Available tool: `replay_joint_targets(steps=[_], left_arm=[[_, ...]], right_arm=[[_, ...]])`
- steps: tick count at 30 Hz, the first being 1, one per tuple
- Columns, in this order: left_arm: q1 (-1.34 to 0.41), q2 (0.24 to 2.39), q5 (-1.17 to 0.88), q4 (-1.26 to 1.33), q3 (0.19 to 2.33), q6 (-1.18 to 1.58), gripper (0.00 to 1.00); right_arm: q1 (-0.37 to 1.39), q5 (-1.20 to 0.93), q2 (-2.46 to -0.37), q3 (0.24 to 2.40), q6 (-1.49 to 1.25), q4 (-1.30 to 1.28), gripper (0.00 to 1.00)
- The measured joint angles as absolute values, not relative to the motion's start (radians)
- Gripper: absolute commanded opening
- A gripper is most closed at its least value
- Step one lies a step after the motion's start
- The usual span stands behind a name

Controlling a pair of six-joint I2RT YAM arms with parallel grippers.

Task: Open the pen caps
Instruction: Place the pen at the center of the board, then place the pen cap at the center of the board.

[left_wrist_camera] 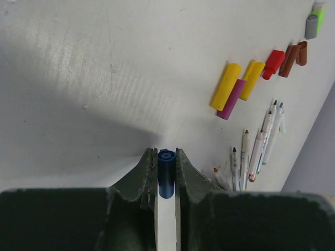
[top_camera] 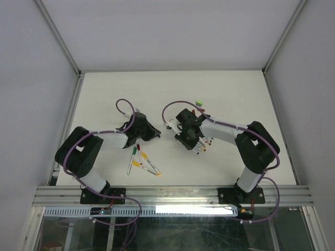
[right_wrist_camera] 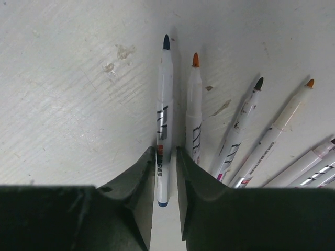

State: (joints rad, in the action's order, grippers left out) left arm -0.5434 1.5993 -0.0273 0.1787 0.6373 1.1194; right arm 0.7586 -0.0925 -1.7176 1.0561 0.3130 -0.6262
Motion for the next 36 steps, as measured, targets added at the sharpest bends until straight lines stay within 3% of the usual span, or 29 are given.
replay_joint_targets(steps=[18,36], left_arm=[[-0.545,1.722,-0.038,0.149,0.765,1.105,0.3],[-0.545,1.639,-0.043,0.102,0.753,1.048,0.32]], right_arm=[[0.759,-0.096,-1.719,1.061,0.313,-0.634,0.31],[0.714,-0.163,-1.697,1.073,0.316,-0.653,0.33]])
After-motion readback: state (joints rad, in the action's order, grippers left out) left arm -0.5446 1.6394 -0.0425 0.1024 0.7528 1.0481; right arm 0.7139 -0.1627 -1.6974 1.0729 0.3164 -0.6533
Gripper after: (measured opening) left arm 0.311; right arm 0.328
